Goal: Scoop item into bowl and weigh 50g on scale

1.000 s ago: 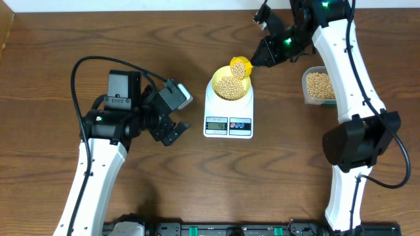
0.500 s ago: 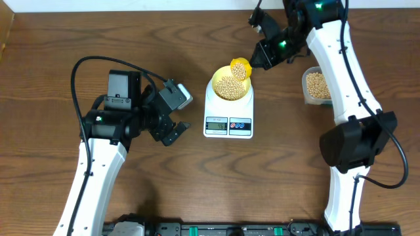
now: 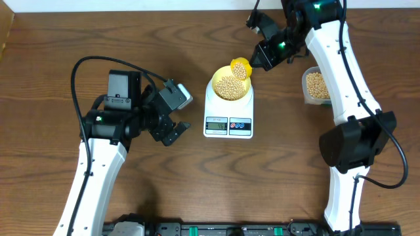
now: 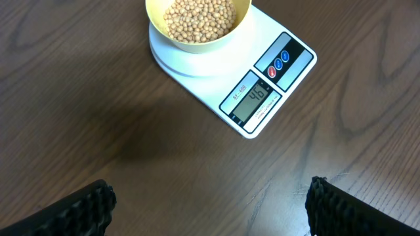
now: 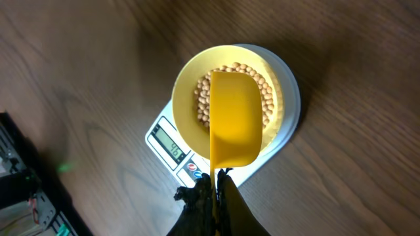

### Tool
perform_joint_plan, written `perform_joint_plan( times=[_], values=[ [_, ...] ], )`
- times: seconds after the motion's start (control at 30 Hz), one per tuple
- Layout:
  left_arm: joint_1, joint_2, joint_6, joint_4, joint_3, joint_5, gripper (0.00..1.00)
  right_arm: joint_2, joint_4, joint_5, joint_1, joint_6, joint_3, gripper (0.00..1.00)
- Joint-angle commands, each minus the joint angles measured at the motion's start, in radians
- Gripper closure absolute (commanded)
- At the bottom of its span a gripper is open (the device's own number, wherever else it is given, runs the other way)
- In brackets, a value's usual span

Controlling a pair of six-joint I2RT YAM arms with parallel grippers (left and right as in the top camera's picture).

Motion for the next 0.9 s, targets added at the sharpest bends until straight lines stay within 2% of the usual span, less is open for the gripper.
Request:
perform_joint_plan(
  times=[0.0,0.23,0.87],
  values=[
    [0.003,-0.001,0.014,-0.003,-0.002,0.002,0.05,-0.008,0.002,-0.074,-0.017,0.005,0.026,0.99],
    [0.003,-0.001,0.014,-0.003,-0.002,0.002,0.05,-0.008,0.001,-0.14,-0.05,0.03,0.026,0.99],
    [0.003,-0.001,0.014,-0.003,-0.002,0.002,0.05,-0.008,-0.017,-0.143,-0.082,0.06,0.026,0.99]
  ],
)
